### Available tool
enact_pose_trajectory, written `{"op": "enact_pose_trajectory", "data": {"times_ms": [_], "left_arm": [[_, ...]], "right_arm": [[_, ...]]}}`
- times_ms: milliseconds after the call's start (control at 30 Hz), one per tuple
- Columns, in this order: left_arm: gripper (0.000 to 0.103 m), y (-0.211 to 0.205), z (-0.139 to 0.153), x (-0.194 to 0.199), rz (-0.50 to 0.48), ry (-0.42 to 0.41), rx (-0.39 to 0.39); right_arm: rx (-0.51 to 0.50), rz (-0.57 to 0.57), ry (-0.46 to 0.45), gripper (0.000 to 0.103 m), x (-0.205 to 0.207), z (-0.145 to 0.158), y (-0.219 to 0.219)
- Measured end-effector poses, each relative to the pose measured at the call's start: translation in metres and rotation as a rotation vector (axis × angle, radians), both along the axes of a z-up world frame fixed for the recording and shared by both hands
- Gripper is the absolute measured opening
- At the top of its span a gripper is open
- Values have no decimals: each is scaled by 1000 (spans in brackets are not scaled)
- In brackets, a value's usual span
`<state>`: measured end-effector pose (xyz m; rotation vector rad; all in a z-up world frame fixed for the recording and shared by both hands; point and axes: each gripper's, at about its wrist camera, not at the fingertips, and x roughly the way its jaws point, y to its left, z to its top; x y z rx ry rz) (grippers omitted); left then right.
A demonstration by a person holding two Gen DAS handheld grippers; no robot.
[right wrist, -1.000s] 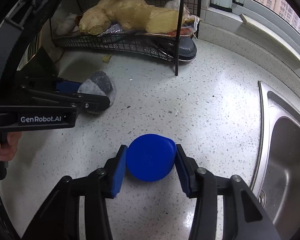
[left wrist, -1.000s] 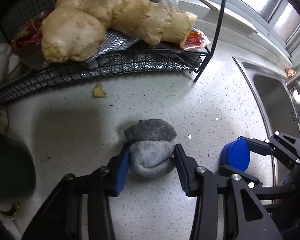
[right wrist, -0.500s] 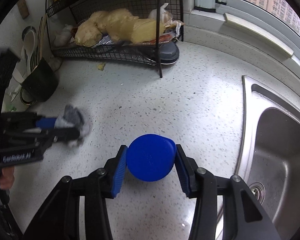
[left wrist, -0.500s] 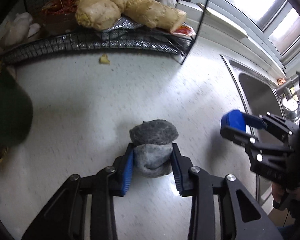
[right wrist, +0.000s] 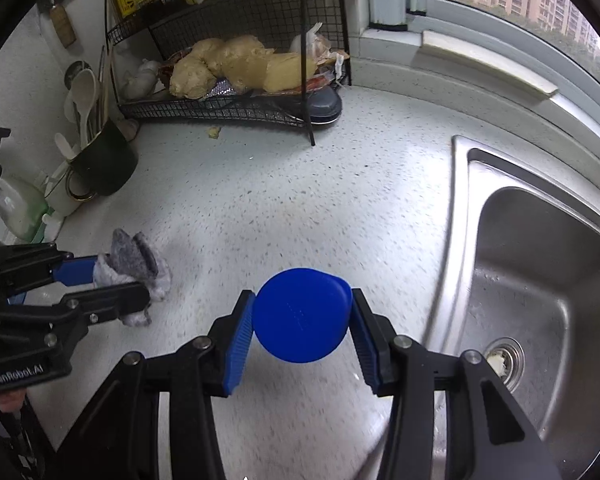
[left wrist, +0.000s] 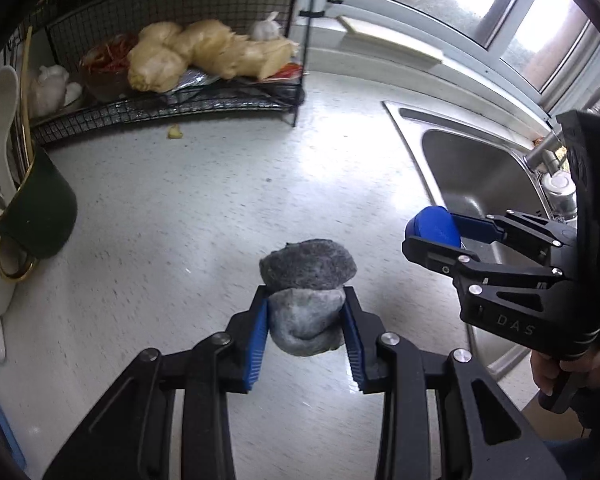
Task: Collect trash
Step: 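Carry the grey cloth and blue lid down to the red bin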
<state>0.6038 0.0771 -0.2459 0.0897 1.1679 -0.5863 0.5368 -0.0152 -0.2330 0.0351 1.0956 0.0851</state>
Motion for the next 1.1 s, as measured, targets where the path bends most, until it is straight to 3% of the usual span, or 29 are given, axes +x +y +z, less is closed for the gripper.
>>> {"op": "enact_pose_trajectory", "data": {"times_ms": [300,500,700,933,1100], "left_arm": [[32,-42,39,-66,-28,-73,6],[32,-68,69,-141,-15,-125,29],[32,-97,95,-239,25,-161,31],[32,-139,101,-344,58,-156,39],[32,-166,97,-389,62,-138,48]], "right_arm": [[15,-14,-35,44,-72,37,-31],[33,1,-62,44,-132,60,-49],[60,66,-97,44,-212,80,-71],[71,131,-115,44,-298,89,-102],[66,148,-92,44,-343,82,-123]]}}
